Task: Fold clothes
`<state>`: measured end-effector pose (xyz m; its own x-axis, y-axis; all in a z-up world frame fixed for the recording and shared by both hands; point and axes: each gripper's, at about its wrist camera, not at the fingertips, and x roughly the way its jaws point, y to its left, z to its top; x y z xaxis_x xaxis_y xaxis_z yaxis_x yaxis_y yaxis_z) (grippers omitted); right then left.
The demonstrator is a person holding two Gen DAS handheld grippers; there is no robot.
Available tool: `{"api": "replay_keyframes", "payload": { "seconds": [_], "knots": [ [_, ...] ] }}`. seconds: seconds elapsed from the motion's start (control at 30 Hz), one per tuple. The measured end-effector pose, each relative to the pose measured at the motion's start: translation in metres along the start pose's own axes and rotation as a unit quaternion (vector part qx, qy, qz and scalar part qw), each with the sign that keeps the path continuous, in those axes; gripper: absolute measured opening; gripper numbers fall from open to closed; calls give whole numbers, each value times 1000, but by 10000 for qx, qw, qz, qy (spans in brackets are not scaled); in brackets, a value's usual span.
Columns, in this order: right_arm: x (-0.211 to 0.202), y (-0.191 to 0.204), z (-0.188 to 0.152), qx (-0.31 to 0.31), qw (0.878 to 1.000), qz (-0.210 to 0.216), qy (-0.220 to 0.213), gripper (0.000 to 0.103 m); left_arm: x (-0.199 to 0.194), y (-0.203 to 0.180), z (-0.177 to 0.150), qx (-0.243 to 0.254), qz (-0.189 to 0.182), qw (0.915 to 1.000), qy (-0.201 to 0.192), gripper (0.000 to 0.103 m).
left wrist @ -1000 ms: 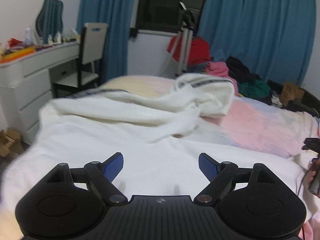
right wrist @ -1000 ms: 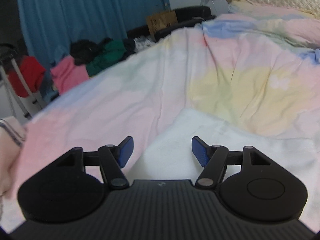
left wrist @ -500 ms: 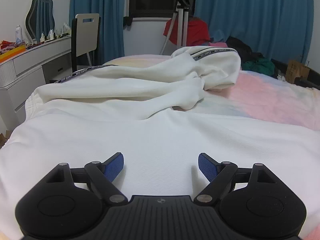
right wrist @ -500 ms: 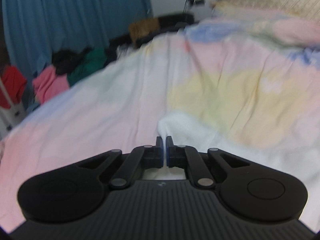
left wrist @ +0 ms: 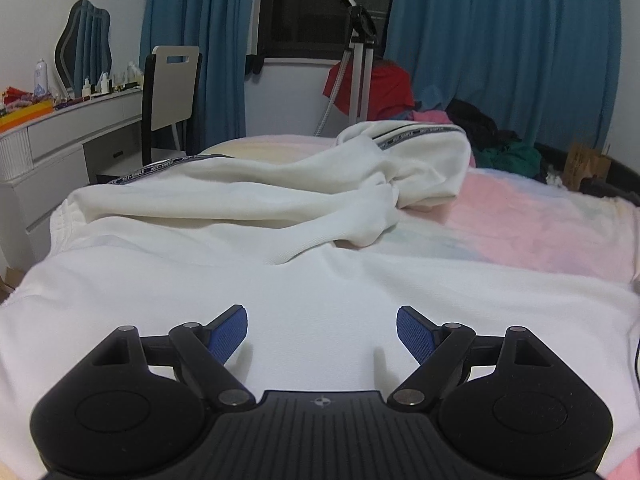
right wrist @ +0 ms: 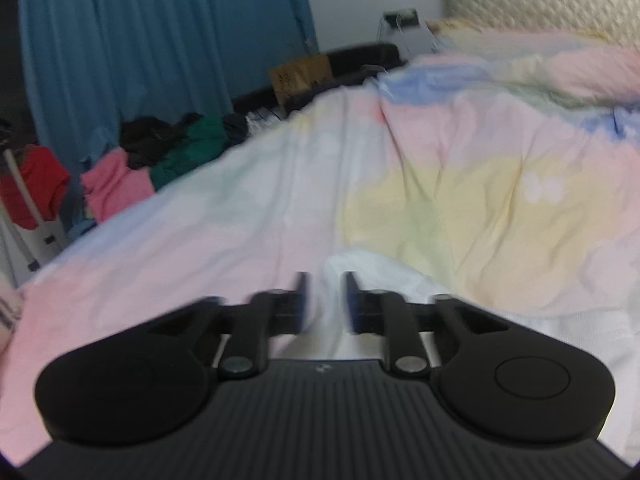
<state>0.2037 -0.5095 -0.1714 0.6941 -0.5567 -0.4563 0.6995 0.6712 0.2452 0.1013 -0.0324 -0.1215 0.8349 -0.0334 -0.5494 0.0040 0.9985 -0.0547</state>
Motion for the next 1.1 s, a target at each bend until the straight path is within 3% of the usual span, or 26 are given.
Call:
{"api": "replay_keyframes", "payload": {
  "seconds": [0.03,0.17,0.23,0.33,0.5,0.6,0.7,0.8,0.97,1.07,1.1],
  "knots": [
    [-9,6,2,-60,9998,171,-114,55,0,1,0,-33,-36,10000,4,84],
    [-36,44,5,-314,9952,867,-327,55,2,1,-4,-119,-166,9998,62,84],
    [-35,72,0,-301,9877,1534,-25,55,4,2,-6,-134,-198,9997,56,84],
    [-17,122,-15,-37,9672,2436,721,55,9,5,-7,-175,-241,9996,23,84],
    [35,217,-50,679,9223,3307,1883,55,24,20,-8,-580,-396,9975,5,84],
    [56,267,-69,627,9131,3377,2198,55,36,30,-7,-851,-513,9950,49,84],
    [79,305,-83,667,8962,3580,2535,56,47,38,-8,-1107,-621,9918,111,84],
    [88,330,-87,644,8983,3569,2480,70,55,45,-9,-1338,-710,9883,152,84],
    [95,366,-92,538,9049,3506,2354,75,56,48,-10,-1444,-812,9862,80,84],
    [97,381,-95,584,9047,3532,2309,70,56,47,-10,-1459,-823,9858,72,84],
    [98,384,-97,637,9015,3589,2333,57,56,47,-10,-1461,-835,9857,57,84]
  ]
}}
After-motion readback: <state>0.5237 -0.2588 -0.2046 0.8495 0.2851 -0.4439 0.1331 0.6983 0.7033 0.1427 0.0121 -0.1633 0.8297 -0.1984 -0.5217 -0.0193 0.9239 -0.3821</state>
